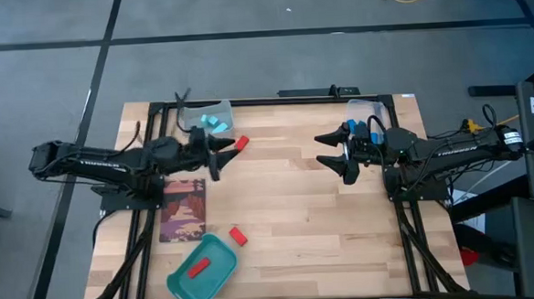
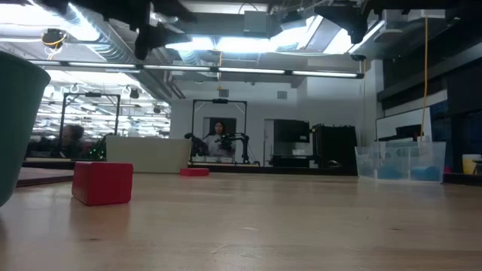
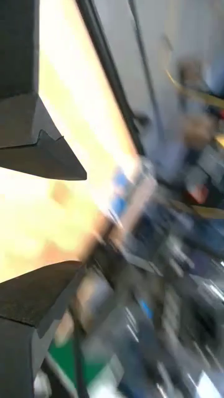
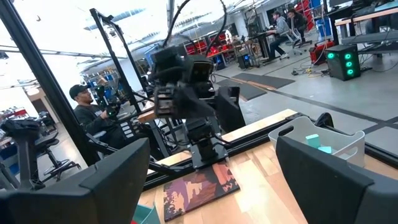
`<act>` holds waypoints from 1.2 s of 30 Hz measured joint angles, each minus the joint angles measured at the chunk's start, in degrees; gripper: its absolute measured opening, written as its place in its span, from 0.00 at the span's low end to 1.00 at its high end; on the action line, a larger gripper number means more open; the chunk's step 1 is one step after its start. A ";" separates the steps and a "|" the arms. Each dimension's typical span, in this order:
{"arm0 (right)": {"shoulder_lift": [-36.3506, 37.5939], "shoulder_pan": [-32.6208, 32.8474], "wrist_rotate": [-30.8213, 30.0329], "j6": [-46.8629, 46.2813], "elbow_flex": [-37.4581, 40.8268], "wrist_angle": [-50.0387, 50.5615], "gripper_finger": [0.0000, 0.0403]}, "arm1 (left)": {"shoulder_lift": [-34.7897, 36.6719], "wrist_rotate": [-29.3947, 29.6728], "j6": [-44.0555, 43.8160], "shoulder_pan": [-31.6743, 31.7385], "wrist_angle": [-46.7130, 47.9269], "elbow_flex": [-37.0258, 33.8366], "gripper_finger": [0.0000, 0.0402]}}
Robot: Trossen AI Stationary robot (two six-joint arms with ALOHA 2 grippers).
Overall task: Sort & place blocks by color
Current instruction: Put the top red block into the green bin
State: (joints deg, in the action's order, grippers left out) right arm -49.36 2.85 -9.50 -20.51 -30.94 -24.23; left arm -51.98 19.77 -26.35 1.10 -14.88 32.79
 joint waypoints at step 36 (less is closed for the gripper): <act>0.00 0.02 0.02 -0.20 0.00 0.05 0.87 | -46.20 3.46 -12.22 17.83 23.82 18.12 0.54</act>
State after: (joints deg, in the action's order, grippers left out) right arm -49.36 2.87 -9.47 -20.71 -30.94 -24.18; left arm -98.18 23.22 -38.57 18.93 8.94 50.90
